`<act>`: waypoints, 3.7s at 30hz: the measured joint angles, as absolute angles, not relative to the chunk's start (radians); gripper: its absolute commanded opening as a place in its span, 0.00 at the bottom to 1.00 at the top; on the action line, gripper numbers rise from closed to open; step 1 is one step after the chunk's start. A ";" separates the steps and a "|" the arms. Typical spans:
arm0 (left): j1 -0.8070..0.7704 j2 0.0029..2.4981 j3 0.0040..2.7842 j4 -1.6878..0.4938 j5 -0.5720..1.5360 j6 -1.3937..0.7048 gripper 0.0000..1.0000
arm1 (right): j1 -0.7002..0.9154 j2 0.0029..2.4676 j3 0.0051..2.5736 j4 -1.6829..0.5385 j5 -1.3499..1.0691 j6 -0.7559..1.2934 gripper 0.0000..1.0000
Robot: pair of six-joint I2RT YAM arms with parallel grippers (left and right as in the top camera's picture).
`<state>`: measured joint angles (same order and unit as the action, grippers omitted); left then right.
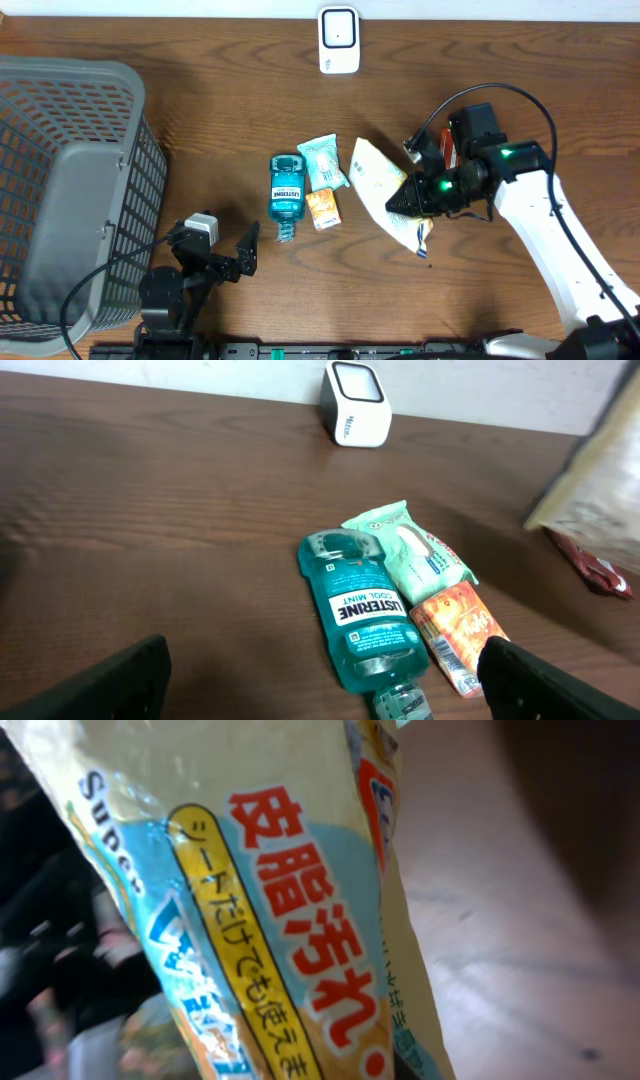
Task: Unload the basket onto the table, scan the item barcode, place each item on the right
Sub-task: 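Lift the yellow snack bag with the right gripper and reorient it, then carry the snack bag to the white scanner and hold it there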
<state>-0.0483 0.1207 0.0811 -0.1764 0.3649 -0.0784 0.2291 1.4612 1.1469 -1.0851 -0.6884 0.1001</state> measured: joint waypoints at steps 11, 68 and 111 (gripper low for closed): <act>-0.048 0.123 0.081 -0.176 0.365 -0.078 0.98 | 0.226 1.435 1.152 -1.489 -1.023 -0.356 0.01; -0.048 0.123 0.081 -0.176 0.365 -0.078 0.98 | 0.226 1.435 1.152 -1.280 -1.005 -0.444 0.01; -0.048 0.123 0.081 -0.177 0.365 -0.078 0.98 | 0.324 1.593 1.156 -0.229 0.003 -0.068 0.01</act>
